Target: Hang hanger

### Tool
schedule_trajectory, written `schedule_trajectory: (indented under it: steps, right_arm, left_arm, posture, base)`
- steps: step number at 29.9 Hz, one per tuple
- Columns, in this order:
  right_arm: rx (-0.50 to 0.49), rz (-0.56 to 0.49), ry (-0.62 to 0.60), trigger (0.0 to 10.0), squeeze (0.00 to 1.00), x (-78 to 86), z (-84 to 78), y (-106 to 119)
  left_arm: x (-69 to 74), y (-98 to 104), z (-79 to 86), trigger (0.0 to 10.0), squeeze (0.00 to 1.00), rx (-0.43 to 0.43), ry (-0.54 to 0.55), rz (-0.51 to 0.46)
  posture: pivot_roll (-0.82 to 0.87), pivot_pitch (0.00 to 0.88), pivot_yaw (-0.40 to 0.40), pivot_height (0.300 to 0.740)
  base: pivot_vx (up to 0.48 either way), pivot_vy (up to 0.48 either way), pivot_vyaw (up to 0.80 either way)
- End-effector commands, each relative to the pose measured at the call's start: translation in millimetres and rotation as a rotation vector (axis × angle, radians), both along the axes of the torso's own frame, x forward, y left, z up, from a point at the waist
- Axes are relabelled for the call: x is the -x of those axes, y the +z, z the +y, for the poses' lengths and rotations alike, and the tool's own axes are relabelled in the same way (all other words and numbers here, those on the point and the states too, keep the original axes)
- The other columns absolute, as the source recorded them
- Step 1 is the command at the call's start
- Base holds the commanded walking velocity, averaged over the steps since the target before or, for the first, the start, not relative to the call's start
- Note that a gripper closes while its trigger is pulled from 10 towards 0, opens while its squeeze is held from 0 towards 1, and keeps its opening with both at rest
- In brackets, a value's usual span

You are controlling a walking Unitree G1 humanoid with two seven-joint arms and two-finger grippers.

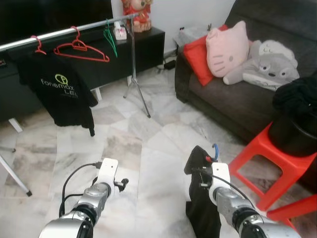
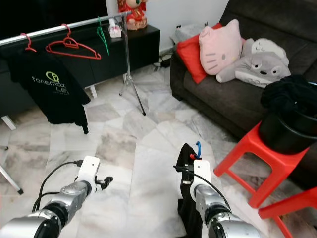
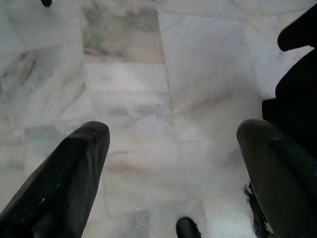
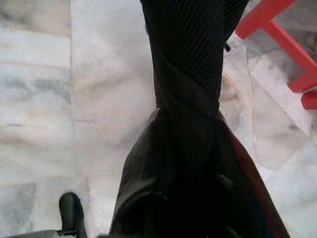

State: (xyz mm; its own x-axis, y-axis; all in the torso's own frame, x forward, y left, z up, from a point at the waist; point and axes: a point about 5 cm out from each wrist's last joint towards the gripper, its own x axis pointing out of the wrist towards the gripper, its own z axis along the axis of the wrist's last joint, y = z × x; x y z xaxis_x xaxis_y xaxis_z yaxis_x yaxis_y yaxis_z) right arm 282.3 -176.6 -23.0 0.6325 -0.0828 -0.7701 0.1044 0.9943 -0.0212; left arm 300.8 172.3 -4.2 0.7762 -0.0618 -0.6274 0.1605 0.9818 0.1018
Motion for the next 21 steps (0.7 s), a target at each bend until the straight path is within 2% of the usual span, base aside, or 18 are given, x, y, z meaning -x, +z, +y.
schedule_trajectory:
  steps: [1,21]
  right_arm:
    - [0.008,-0.035,-0.001,10.0,0.00,-7.0,-1.8,6.4]
    - [0.007,-0.035,-0.002,10.0,0.00,-6.9,-1.3,6.3]
  left_arm:
    - [1.9,-2.0,-0.5,10.0,0.00,-0.007,-0.008,0.013]
    - [2.0,-2.2,0.0,10.0,0.00,-0.007,-0.009,0.015]
  posture:
    - [-0.07,0.000,-0.030,0.740]
    - [-0.07,0.000,-0.031,0.740]
  base:
    - [-0.304,0.000,0.00]
    - [-0.320,0.000,0.00]
